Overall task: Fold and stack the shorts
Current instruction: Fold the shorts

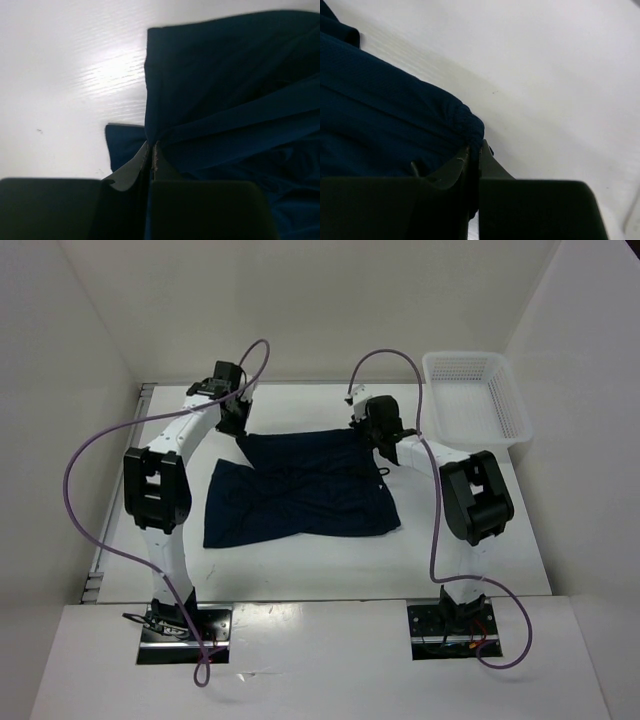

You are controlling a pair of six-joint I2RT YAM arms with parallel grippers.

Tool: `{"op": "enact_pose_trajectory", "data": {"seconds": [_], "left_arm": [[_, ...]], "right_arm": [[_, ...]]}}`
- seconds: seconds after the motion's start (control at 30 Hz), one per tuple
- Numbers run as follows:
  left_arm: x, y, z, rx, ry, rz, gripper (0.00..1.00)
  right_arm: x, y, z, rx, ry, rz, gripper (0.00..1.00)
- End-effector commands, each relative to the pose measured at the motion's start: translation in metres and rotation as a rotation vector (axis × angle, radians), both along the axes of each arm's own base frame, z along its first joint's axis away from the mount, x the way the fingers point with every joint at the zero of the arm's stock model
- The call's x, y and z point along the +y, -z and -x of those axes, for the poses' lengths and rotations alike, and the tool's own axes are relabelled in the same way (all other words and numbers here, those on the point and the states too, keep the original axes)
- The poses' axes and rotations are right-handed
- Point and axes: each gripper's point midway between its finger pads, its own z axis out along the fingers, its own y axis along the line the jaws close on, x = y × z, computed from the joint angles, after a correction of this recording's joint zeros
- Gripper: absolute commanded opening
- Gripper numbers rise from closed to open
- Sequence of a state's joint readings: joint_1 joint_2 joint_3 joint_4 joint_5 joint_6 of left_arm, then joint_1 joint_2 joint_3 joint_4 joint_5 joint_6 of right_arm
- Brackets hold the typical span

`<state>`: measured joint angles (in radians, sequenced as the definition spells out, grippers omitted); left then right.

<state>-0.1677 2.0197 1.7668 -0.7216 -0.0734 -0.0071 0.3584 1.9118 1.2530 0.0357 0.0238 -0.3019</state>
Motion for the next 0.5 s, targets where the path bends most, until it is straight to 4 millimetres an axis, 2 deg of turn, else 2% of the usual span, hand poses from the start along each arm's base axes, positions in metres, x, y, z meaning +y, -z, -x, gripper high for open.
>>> {"op": "enact_pose_trajectory", "data": {"seconds": [0.0,0.07,0.1,0.2,0.23,0.27,0.3,0.33,0.37,0.4,0.43,0.47], "left_arm": [[0.043,-0.059,-0.044,-0.204,-0.125,-0.09,0.0],[0.054,-0.094,-0.066,-0.306,-0.161,-0.086,0.0],[0.053,-0.133,-0.078,-0.4,-0.167,-0.069,0.0],[0.051,-0.169,-0.08,-0.481,-0.153,-0.027,0.0],[0.047,-0.154,-0.073,-0.44,-0.133,-0.014,0.03],[0.04,-0.148,-0.062,-0.417,-0.114,-0.007,0.04],[0.034,-0.126,-0.05,-0.359,-0.1,-0.014,0.05],[0.03,-0.068,-0.026,-0.228,-0.082,-0.034,0.07],[0.02,-0.052,-0.01,-0.19,-0.056,-0.038,0.07],[0.016,-0.031,0.006,-0.13,-0.036,-0.038,0.07],[0.015,-0.016,0.018,-0.095,-0.029,-0.035,0.08],[0.019,0.015,0.04,-0.008,-0.027,-0.051,0.08]], "right_arm": [[-0.019,-0.07,-0.024,-0.18,0.08,0.033,0.0],[-0.02,-0.089,-0.033,-0.226,0.105,0.027,0.0],[-0.021,-0.1,-0.037,-0.251,0.109,0.033,0.0],[-0.022,-0.116,-0.037,-0.292,0.094,0.05,0.0],[-0.02,-0.113,-0.036,-0.279,0.08,0.047,0.0],[-0.021,-0.108,-0.027,-0.263,0.06,0.058,0.0],[-0.009,-0.098,-0.019,-0.231,-0.005,0.056,0.0],[-0.008,-0.092,-0.01,-0.196,-0.028,0.056,0.0],[-0.002,-0.08,0.001,-0.163,-0.057,0.057,0.0],[0.011,-0.071,0.011,-0.146,-0.114,0.068,0.0],[0.016,-0.067,0.019,-0.135,-0.138,0.084,0.0],[0.021,-0.054,0.031,-0.112,-0.175,0.1,0.0]]}}
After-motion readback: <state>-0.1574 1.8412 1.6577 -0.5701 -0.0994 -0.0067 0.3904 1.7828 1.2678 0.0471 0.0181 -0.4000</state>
